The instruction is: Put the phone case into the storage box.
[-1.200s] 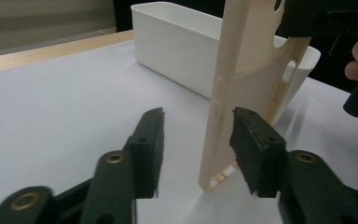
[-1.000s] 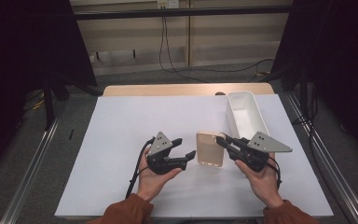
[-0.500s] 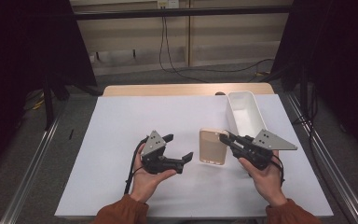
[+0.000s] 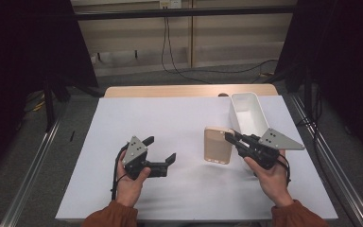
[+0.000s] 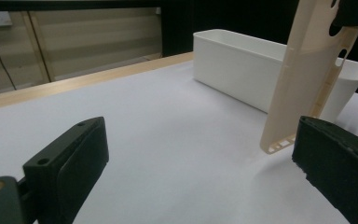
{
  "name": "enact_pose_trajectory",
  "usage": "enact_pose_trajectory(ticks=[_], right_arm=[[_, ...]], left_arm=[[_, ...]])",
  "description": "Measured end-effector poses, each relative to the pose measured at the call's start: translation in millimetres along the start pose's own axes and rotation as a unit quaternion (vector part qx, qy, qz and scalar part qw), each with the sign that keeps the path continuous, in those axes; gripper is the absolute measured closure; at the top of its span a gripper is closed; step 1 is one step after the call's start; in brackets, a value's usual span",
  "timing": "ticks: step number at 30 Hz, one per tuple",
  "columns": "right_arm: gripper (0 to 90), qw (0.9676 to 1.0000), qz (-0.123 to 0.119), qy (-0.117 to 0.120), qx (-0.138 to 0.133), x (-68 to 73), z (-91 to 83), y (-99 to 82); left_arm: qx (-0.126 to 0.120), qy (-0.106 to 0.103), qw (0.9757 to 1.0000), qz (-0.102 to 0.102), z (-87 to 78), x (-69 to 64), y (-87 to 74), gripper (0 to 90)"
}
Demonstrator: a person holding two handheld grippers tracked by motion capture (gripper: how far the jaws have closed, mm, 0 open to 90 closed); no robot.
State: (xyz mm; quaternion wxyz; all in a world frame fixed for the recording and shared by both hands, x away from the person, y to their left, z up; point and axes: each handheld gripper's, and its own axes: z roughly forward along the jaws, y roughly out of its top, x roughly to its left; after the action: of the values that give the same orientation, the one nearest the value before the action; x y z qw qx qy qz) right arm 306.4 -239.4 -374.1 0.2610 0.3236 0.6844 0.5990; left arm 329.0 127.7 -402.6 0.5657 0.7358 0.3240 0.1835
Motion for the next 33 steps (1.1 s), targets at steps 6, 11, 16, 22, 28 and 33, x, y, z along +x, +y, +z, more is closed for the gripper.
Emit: enact_pose_trajectory(ticks=[6, 11, 16, 22, 28, 33], right_arm=[[81.2, 1.0000, 0.003, 0.005, 0.003, -0.3, 2.7, -0.5], [81.2, 1.0000, -0.001, 0.003, 0.007, -2.8, 6.2, -2.2], [81.2, 1.0000, 0.004, 0.002, 0.006, -6.9, 8.8, -2.6], [81.2, 1.0000, 0.005, 0.000, 0.002, -9.5, 10.7, 1.0], [81.2, 0.9999, 0.009, -0.005, -0.009, -16.9, 9.2, 7.0], [81.2, 0.9998, 0.010, -0.001, -0.017, -23.5, 6.1, 11.0]], left_arm=[[-0.002, 0.031, 0.9995, 0.011, -25.0, 13.0, -1.6, 3.1], [-0.001, 0.052, 0.9986, 0.010, -41.8, 21.6, -10.3, 2.9], [-0.017, 0.076, 0.9970, -0.003, -55.5, 27.6, -23.3, 2.7], [-0.023, 0.075, 0.9969, -0.013, -58.2, 32.7, -28.8, 2.0], [-0.035, 0.091, 0.9950, -0.022, -62.0, 35.7, -31.1, 2.0], [-0.039, 0.095, 0.9941, -0.034, -64.5, 37.8, -32.4, 2.3]])
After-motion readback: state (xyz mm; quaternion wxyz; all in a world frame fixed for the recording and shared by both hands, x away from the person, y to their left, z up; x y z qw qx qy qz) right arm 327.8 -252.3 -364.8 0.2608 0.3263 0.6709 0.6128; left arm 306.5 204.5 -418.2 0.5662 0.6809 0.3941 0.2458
